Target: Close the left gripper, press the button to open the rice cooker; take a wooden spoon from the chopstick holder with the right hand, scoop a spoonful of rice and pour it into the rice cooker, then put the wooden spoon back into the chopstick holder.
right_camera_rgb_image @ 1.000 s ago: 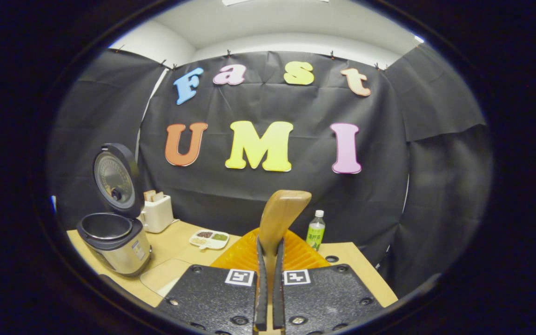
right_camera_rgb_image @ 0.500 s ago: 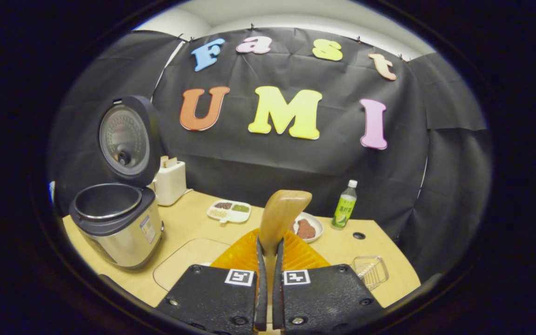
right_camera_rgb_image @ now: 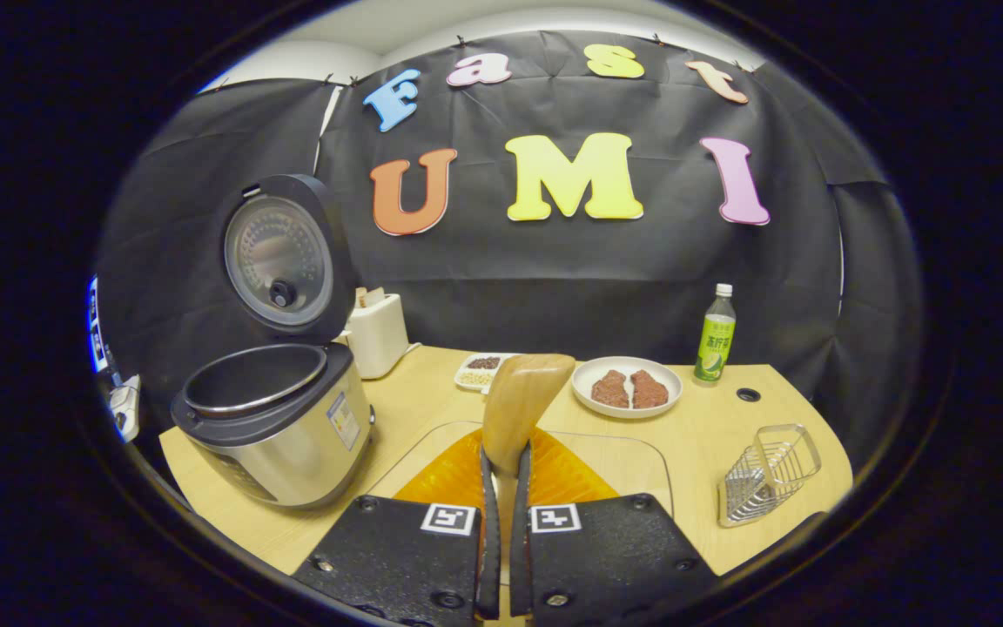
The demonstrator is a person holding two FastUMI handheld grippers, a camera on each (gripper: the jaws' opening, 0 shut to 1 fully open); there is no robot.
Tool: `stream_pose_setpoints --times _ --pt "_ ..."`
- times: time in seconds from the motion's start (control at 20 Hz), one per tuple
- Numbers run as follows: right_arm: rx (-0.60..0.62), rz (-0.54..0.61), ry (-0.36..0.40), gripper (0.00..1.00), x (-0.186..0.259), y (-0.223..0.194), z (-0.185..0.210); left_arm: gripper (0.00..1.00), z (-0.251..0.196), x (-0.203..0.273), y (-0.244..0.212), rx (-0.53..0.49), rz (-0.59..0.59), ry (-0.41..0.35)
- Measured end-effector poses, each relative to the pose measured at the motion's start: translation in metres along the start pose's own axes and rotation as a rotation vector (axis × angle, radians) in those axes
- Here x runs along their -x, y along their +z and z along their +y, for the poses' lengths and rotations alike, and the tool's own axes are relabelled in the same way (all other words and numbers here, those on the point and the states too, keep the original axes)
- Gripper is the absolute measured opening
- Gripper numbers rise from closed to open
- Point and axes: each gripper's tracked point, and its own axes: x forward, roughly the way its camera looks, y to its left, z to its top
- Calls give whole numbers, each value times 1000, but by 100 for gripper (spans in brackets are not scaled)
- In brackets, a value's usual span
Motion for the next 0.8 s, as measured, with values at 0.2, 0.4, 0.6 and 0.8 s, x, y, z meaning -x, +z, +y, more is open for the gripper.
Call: stream_pose_setpoints --times 0.2,0.4,0.6,0.8 --pt "-185 42 91 10 -5 -4 4 94 -6 1 0 -31 -10 -22" --pt "-413 91 138 10 -14 -6 -12 94 -5 6 3 -31 -22 -26" --pt "-612 123 165 10 -15 -10 -27 94 -2 6 4 -26 -23 -15" --pt "-750 64 171 10 -9 4 -48 94 -7 5 1 -38 -9 -22"
